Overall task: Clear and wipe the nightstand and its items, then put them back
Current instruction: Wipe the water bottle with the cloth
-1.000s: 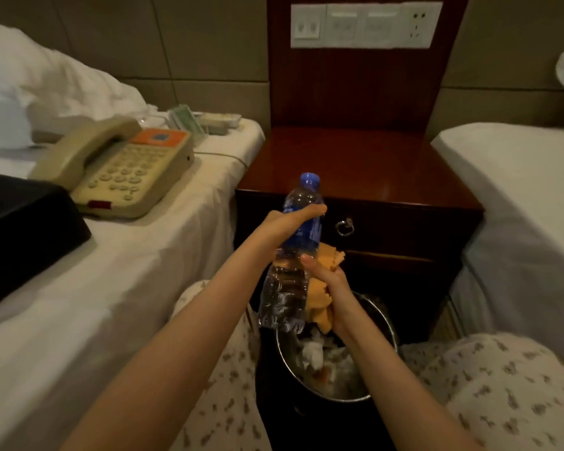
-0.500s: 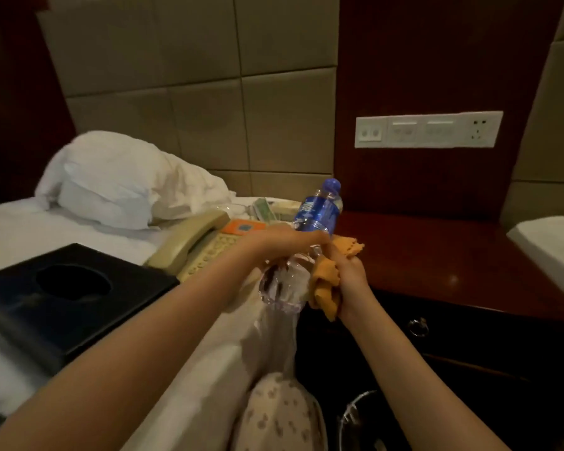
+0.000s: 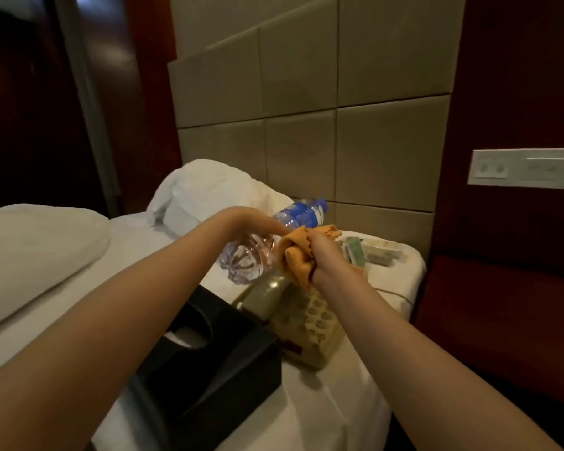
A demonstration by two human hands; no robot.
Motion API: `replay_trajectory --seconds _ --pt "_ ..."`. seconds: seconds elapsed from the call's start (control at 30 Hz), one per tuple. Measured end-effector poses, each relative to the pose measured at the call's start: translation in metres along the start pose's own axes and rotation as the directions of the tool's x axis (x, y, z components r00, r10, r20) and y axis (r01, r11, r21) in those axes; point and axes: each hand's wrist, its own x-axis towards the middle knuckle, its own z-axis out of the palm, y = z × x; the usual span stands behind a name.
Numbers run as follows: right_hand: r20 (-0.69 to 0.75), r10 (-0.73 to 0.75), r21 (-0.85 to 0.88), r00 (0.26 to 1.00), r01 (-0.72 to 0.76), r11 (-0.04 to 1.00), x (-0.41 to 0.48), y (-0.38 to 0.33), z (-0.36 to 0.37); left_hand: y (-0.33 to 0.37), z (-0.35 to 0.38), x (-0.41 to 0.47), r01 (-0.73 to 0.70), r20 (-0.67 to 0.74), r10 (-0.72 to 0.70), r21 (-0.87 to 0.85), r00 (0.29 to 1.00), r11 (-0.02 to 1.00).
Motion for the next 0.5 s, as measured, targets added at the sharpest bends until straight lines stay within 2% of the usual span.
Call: replay_trajectory --seconds 0.13,0.37,0.5 --pt "0.017 0.062 -0.081 0.998 -0.061 0.995 0.031 0.004 0.028 -0.026 -0.012 0.026 0.111 -0.033 -0.110 0.062 0.993 0.992" --pt "0.063 0.162 -0.361 0.985 -0.129 0.924 0.057 0.013 0.061 -0.057 -0.021 0.056 0.157 0.014 -0.160 0.103 0.987 0.982" --pt "0.089 0.120 -0.429 0.989 -0.071 0.901 0.066 0.020 0.072 -0.060 -0.014 0.062 0.122 0.024 -0.129 0.205 0.991 0.971"
